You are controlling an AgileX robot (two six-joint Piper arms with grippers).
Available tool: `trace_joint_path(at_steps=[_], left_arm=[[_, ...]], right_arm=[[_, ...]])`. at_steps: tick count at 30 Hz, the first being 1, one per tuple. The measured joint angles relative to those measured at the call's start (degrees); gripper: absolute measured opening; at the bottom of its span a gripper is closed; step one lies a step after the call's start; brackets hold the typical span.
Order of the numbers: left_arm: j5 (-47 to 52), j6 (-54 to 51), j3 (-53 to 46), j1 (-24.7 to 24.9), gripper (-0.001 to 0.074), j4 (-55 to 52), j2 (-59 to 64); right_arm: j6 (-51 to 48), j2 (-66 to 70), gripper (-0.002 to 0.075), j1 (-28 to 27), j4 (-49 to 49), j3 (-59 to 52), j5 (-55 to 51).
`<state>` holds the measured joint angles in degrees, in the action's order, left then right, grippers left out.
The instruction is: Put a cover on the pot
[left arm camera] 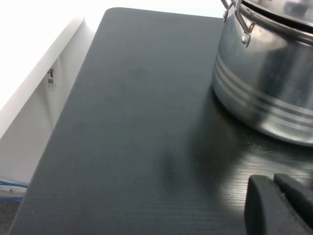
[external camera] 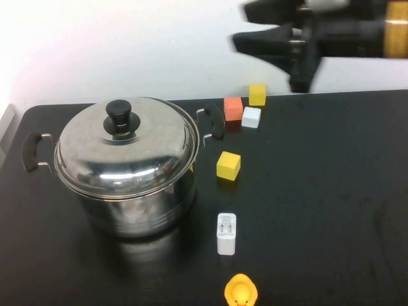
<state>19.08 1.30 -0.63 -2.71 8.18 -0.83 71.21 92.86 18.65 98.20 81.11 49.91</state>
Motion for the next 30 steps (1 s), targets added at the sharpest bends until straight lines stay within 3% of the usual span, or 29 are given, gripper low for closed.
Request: trace_joint_path(at_steps=[3,8,16,30], left_arm=[[0.0,0.0,0.0,0.0,-0.0002,0.0,0.0],[0.0,0.0,0.0,0.0,-0.0002,0.0,0.0],[0.0,0.0,0.0,0.0,-0.0002,0.0,0.0],[0.0,0.0,0.0,0.0,-0.0002,0.0,0.0]], right_arm=[[0.6,-8.9,0.0279,0.0,1.3,-7.9,-7.8],[1.0,-20.4,0.0214,0.0,1.8,-17.0,-12.5],[5.3,-33.6,0.0193,-1.8,3.3,-26.0,-12.4],[5.5,-67.6,0.0190,-2.1,3.2,-51.6,-33.3]])
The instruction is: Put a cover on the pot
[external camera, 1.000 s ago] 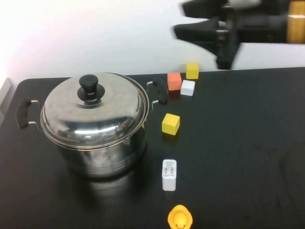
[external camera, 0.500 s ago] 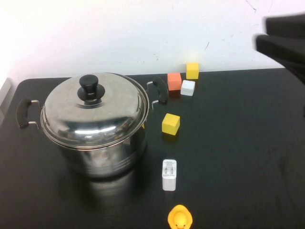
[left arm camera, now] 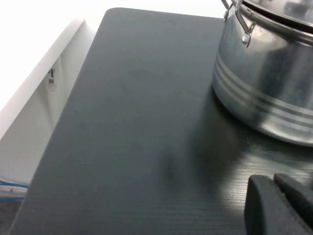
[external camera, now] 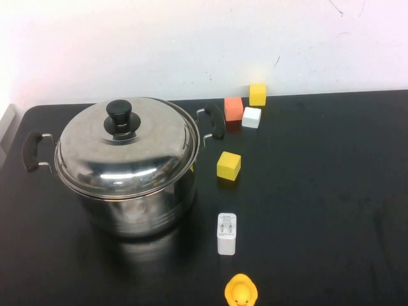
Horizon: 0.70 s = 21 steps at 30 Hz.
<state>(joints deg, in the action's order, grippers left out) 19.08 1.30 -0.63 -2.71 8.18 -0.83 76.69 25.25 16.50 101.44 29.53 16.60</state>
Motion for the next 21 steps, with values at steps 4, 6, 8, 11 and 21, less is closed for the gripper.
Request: trace_joint_path(at_steps=[4,6,8,11,21], left_arm=[[0.0,0.0,0.0,0.0,-0.0002,0.0,0.0],[0.0,0.0,0.0,0.0,-0.0002,0.0,0.0],[0.0,0.0,0.0,0.0,-0.0002,0.0,0.0],[0.0,0.0,0.0,0.0,-0.0002,0.0,0.0],[0.0,0.0,0.0,0.0,-0.0001,0.0,0.0]], right_arm=[[-12.4,-3.3,0.0190,0.0,-14.4,-3.7,-5.9],[-31.6,-3.7,0.0190,0.0,-36.2,-5.4,-12.5],[-52.1,-3.7,0.0190,0.0,-55.7,-6.2,-20.8],[-76.3,-3.7,0.0190,0.0,-79.7,-6.5,-35.9],[-114.5,-10.2,0.0190,-10.1,-111.1,-19.1,-28.6]])
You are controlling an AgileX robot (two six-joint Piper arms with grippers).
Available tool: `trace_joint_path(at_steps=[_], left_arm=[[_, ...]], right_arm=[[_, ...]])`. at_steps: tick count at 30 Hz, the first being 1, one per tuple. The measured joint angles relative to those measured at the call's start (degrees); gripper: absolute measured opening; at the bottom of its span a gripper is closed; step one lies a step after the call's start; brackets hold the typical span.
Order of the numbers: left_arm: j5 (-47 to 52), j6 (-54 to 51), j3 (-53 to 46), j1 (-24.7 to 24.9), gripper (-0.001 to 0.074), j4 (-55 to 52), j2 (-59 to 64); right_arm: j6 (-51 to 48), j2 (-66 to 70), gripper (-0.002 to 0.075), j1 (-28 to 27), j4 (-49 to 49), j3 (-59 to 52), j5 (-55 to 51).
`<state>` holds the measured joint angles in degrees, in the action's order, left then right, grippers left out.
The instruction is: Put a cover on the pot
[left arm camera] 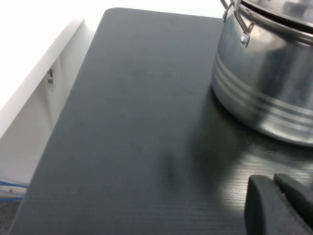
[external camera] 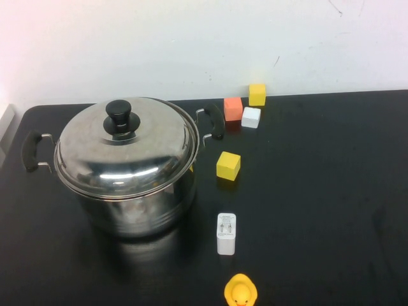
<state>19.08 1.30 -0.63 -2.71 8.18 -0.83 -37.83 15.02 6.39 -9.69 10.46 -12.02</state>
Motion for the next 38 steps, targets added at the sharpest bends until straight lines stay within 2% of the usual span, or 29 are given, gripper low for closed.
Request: trace_joint_path(at_steps=[3,7,9,12,20,25,38], left_arm=[[0.0,0.0,0.0,0.0,-0.0002,0.0,0.0],[0.0,0.0,0.0,0.0,-0.0002,0.0,0.0],[0.0,0.0,0.0,0.0,-0.0002,0.0,0.0],[0.0,0.0,0.0,0.0,-0.0002,0.0,0.0],[0.0,0.0,0.0,0.0,-0.0002,0.0,0.0],[0.0,0.0,0.0,0.0,-0.0001,0.0,0.0],[0.0,0.0,0.0,0.0,-0.0002,0.0,0.0]], right_arm=[[-2.0,-5.3,0.0190,-5.7,-0.6,-3.1,2.1],[10.6,-11.5,0.0189,-10.3,7.0,-6.9,2.0],[15.7,-13.6,0.0189,-10.5,9.7,-9.6,1.9],[17.9,-15.3,0.0189,-10.5,10.2,-11.9,0.7],[16.8,-15.7,0.0189,-9.8,12.5,-11.9,-6.1],[15.7,-15.7,0.0189,-8.1,14.5,-11.8,-6.8],[15.7,-15.7,0.0189,-8.1,14.9,-11.7,-7.1]])
